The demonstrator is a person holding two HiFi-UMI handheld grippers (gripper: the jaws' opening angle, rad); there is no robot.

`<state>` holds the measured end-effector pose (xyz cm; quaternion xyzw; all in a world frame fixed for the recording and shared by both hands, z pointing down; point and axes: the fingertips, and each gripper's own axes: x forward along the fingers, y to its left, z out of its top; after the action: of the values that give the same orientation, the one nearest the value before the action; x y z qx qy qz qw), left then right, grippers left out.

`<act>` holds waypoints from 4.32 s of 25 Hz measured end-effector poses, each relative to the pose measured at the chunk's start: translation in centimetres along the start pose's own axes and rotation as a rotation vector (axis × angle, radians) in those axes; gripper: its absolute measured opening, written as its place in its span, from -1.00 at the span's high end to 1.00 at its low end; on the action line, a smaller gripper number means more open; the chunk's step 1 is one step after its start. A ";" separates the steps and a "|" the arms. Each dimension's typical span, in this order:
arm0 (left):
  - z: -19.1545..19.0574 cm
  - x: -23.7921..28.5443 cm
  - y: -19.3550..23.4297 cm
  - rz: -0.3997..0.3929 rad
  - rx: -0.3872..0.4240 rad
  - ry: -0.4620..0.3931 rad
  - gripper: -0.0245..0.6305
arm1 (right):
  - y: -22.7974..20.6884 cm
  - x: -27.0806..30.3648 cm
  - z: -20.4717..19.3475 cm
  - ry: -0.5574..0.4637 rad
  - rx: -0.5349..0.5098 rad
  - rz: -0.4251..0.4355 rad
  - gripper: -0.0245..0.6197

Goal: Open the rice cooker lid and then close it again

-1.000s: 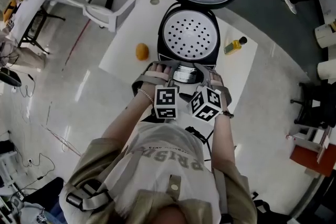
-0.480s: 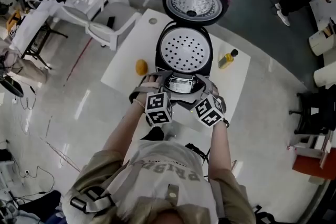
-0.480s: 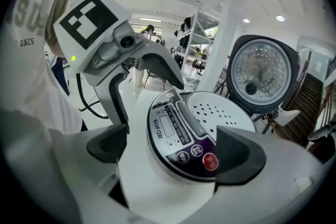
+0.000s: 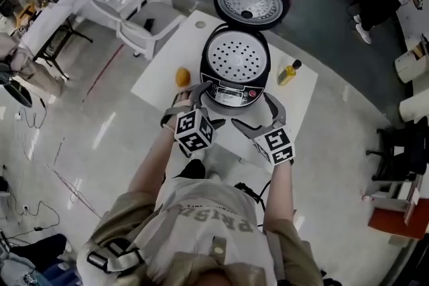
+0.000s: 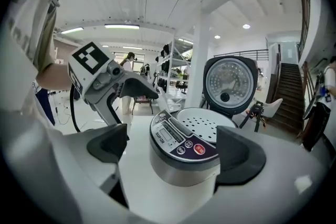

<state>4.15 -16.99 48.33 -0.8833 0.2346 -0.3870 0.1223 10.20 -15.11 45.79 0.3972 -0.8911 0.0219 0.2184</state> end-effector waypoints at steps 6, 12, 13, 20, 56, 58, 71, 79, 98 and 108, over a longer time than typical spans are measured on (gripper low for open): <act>0.7 -2.3 0.1 0.086 -0.128 -0.062 -0.71 | -0.9 -3.7 0.2 -0.097 0.077 -0.074 -0.64; 1.5 -4.8 0.3 0.173 -0.214 -0.101 -0.71 | -2.0 -7.5 0.9 -0.200 0.160 -0.091 -0.64; 1.7 -5.3 0.5 0.189 -0.223 -0.106 -0.71 | -2.2 -8.0 1.1 -0.211 0.160 -0.092 -0.64; 3.8 -7.9 2.4 0.263 -0.246 -0.148 -0.70 | -4.0 -10.6 3.3 -0.289 0.166 -0.095 -0.64; 3.9 2.7 23.5 0.198 -0.198 -0.163 -0.70 | -19.9 2.0 10.6 -0.271 0.141 -0.153 -0.64; 3.9 3.5 24.7 0.193 -0.192 -0.160 -0.70 | -20.9 2.7 10.9 -0.263 0.137 -0.154 -0.64; 4.0 7.7 29.9 0.152 -0.150 -0.148 -0.70 | -27.0 7.0 12.4 -0.191 0.067 -0.154 -0.64; 4.6 10.3 33.1 0.140 -0.101 -0.132 -0.70 | -30.4 9.6 12.7 -0.153 0.048 -0.160 -0.64; 6.4 13.0 35.0 0.068 0.017 -0.132 -0.70 | -31.0 12.8 14.6 -0.104 -0.063 -0.067 -0.65; 7.0 12.5 33.8 0.060 0.044 -0.146 -0.70 | -30.2 12.4 14.1 -0.078 -0.083 -0.052 -0.65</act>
<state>5.95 -52.17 38.06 -0.8988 0.2429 -0.3227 0.1702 19.29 -47.44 34.05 0.4112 -0.8885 -0.0364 0.2004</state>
